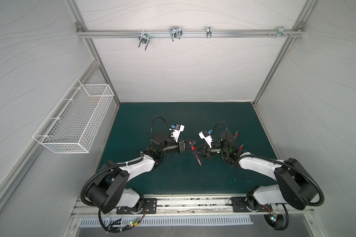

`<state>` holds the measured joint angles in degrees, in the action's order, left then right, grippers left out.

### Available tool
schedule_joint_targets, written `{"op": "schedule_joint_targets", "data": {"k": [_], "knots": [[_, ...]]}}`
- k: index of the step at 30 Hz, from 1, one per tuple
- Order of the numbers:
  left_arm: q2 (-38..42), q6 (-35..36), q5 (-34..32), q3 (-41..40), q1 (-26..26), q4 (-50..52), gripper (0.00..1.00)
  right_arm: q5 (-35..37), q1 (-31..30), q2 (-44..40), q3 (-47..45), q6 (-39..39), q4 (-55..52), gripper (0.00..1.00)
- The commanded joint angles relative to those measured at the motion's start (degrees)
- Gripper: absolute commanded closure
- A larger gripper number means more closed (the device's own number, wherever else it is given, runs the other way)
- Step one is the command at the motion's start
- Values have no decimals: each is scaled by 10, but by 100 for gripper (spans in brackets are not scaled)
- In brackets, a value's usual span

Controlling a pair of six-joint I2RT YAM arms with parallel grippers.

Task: Remove pen caps from pens
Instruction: Open the pen cap on the pen.

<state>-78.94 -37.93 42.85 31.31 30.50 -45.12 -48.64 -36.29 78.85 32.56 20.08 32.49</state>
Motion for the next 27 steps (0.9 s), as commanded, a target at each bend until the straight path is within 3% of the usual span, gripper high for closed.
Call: {"op": "schedule_joint_targets", "data": {"k": [1,9,13,16,22,24,27], "knots": [[-3,4,-8,4,2,-20,100,26,1,-21,-4,-12,-9,100],[37,26,-121,5,-1,89,100,377,-98,-109,-4,-97,-156,100],[48,12,-148,-6,-13,90,100,476,-142,-98,13,-112,-188,100],[48,-3,-137,-14,-28,70,100,410,-140,-81,20,-116,-178,100],[49,-7,-121,-20,-35,50,100,91,-39,-27,14,-59,-100,100],[47,-9,-116,-21,-35,44,100,14,-20,10,26,-38,-79,100],[48,-9,-110,-21,-35,40,100,-53,-5,53,36,-5,-35,100]]}}
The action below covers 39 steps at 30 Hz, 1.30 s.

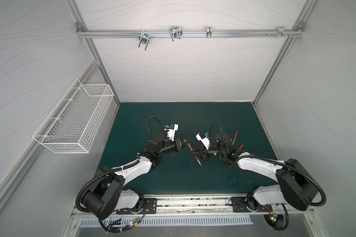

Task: Remove pen caps from pens
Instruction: Open the pen cap on the pen, then place the pen at the center of the table, then place the pen cap at the center of the table.

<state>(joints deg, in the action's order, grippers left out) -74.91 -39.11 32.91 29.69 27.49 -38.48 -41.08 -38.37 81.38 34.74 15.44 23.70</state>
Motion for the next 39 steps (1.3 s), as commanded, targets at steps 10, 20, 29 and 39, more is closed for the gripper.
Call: {"op": "schedule_joint_targets", "data": {"k": [10,20,29,39], "knots": [[17,6,-21,-7,-6,-17,100,-42,-3,-3,9,8,4,100],[59,37,-155,-3,-7,110,100,84,-14,-77,-10,-22,-44,100],[50,40,-272,35,-8,259,100,323,-12,-144,-18,-9,-130,100],[-54,33,-350,119,-19,404,100,482,29,-105,14,42,-229,100]]}}
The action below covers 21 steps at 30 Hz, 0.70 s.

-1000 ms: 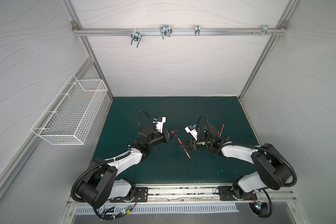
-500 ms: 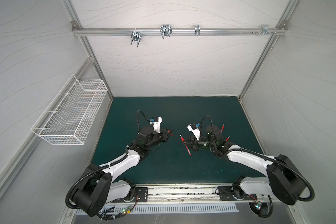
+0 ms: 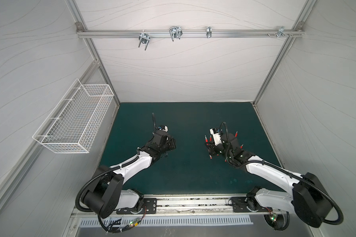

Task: Remove pen caps from pens
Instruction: Place the pen cap at the center of the table.

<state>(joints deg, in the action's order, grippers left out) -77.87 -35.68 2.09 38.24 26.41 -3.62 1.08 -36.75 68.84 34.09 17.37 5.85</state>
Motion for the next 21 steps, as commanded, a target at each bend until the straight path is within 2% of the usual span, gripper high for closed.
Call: {"op": "schedule_joint_targets", "data": {"k": [1,10,21], "knots": [[-36,-8,-49,40,-13,69,100,62,19,30,27,27,-58,100],[-92,-27,-46,66,-41,109,100,56,29,129,81,37,-109,100],[-128,-22,-64,88,-47,134,97,92,50,171,95,84,-141,100]]}}
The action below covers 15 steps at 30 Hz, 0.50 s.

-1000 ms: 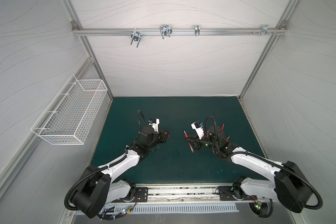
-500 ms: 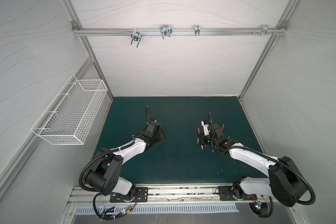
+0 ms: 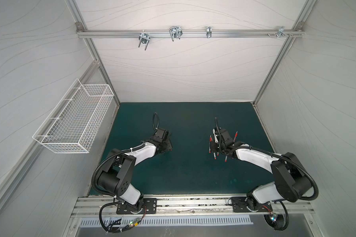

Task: Remove pen caps from pens
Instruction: Place the pen cap at the center of the table.

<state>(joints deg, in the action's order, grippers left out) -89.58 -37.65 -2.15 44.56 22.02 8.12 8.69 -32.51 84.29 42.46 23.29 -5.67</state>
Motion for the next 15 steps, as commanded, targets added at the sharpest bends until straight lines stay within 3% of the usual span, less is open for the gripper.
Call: {"op": "schedule_joint_targets", "data": {"k": [1,10,15], "knots": [[-13,-2,-22,26,-3,16,97,17,10,22,13,27,-26,100],[-20,-3,-28,32,-3,26,92,3,36,69,30,37,-29,100],[-14,-1,-33,33,-3,30,78,-9,46,88,36,40,-30,85]]}}
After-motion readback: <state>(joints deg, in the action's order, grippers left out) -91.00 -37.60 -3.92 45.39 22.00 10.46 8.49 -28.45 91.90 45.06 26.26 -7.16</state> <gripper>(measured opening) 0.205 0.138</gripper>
